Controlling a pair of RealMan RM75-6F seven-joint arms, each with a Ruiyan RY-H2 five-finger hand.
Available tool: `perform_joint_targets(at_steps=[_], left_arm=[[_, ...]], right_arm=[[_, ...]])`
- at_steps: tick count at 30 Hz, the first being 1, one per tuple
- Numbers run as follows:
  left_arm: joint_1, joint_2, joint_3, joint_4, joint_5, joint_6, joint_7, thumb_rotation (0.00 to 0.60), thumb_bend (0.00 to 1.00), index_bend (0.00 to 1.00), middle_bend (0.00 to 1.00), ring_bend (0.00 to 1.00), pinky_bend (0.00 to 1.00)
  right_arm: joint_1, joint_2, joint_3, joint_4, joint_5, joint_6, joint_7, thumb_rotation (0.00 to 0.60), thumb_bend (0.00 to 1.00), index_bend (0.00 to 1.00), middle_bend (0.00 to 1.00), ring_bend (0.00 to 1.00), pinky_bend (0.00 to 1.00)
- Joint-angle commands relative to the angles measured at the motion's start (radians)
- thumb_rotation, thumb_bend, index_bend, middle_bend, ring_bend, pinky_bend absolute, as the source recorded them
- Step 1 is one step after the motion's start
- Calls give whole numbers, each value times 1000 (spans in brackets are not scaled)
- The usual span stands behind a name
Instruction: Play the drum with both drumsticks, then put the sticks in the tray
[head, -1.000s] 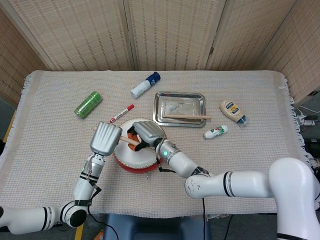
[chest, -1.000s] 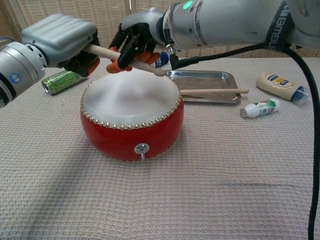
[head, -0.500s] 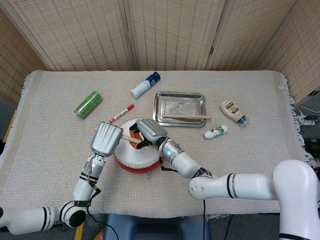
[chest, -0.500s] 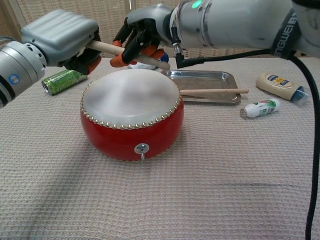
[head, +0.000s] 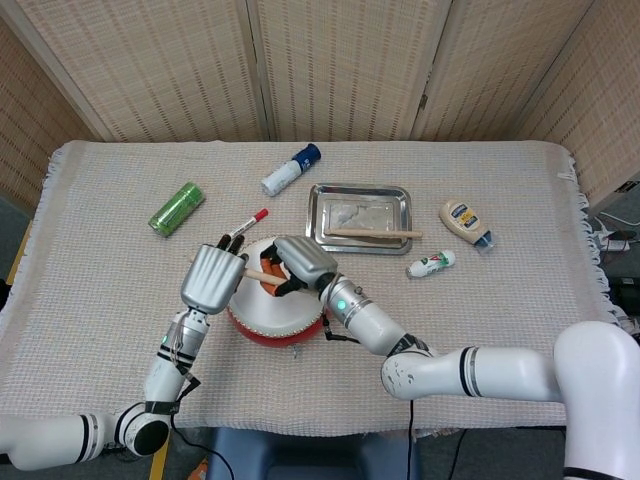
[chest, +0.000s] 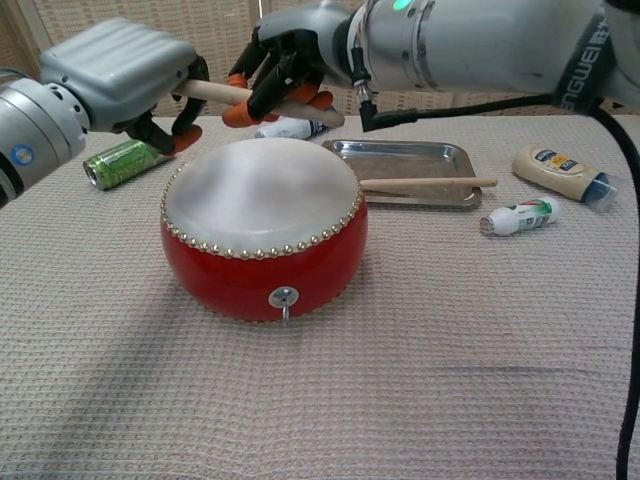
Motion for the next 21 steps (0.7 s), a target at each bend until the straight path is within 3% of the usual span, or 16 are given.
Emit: perform_joint_targets(at_steps=[1,9,21], left_arm=[[2,4,-1,-4,2,1,-2,600,408,134,225,257,453],[13,35,-9,-26,3,3,-28,600,367,24,120,125,316],[30,72,-13,-43,1,5,-61,600,342,0,62,74,275]], right_arm=[[-4,2,0,-1,-5,1,-2,600,434,1000,886,1000,1000],[-13,8,-7,-8,-20,8,-20,600,434,1000,886,1000,1000],[-22,22,-13,-18,-19,17,-47,600,434,1000,886,1000,1000]])
